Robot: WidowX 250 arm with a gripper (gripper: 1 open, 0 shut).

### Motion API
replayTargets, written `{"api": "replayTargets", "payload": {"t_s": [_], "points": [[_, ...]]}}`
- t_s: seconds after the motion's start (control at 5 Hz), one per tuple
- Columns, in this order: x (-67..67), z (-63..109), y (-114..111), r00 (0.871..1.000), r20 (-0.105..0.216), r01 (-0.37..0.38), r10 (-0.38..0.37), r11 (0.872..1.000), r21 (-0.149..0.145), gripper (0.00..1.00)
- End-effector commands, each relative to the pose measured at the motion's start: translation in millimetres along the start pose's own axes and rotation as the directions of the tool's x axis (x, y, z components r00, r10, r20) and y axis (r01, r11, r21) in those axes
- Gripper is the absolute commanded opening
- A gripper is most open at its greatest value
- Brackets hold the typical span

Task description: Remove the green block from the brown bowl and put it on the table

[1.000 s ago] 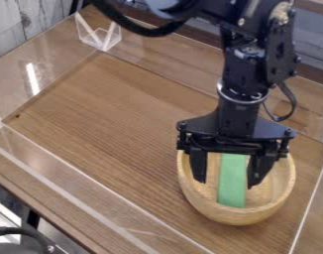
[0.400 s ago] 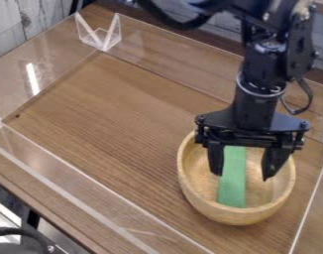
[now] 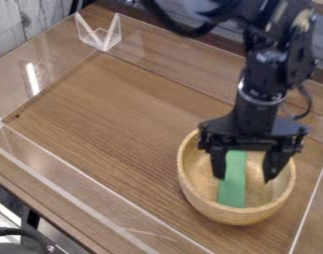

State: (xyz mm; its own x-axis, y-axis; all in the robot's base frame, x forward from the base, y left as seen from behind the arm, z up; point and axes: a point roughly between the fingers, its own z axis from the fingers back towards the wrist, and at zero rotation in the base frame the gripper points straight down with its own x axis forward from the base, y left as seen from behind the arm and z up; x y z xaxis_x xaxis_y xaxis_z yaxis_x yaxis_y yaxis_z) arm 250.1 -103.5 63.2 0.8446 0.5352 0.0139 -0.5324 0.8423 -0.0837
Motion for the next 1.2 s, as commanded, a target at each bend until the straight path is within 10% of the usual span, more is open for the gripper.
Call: {"api": "replayTargets", "payload": {"t_s": [0.0, 0.4, 0.8, 1.0], "points": [[-3.7, -7.1, 0.2, 0.999, 0.024, -0.035, 0.036, 0.999, -0.020, 1.00], [-4.9, 16.0, 0.4, 0.994, 0.068, 0.085, -0.083, 0.996, -0.020, 1.00], [0.1, -7.8, 10.0, 0.990, 0.042, 0.132, -0.132, 0.991, -0.004, 1.00], [-5.5, -20.2, 9.7, 0.991, 0.036, 0.132, -0.132, 0.991, -0.002, 0.00]]}}
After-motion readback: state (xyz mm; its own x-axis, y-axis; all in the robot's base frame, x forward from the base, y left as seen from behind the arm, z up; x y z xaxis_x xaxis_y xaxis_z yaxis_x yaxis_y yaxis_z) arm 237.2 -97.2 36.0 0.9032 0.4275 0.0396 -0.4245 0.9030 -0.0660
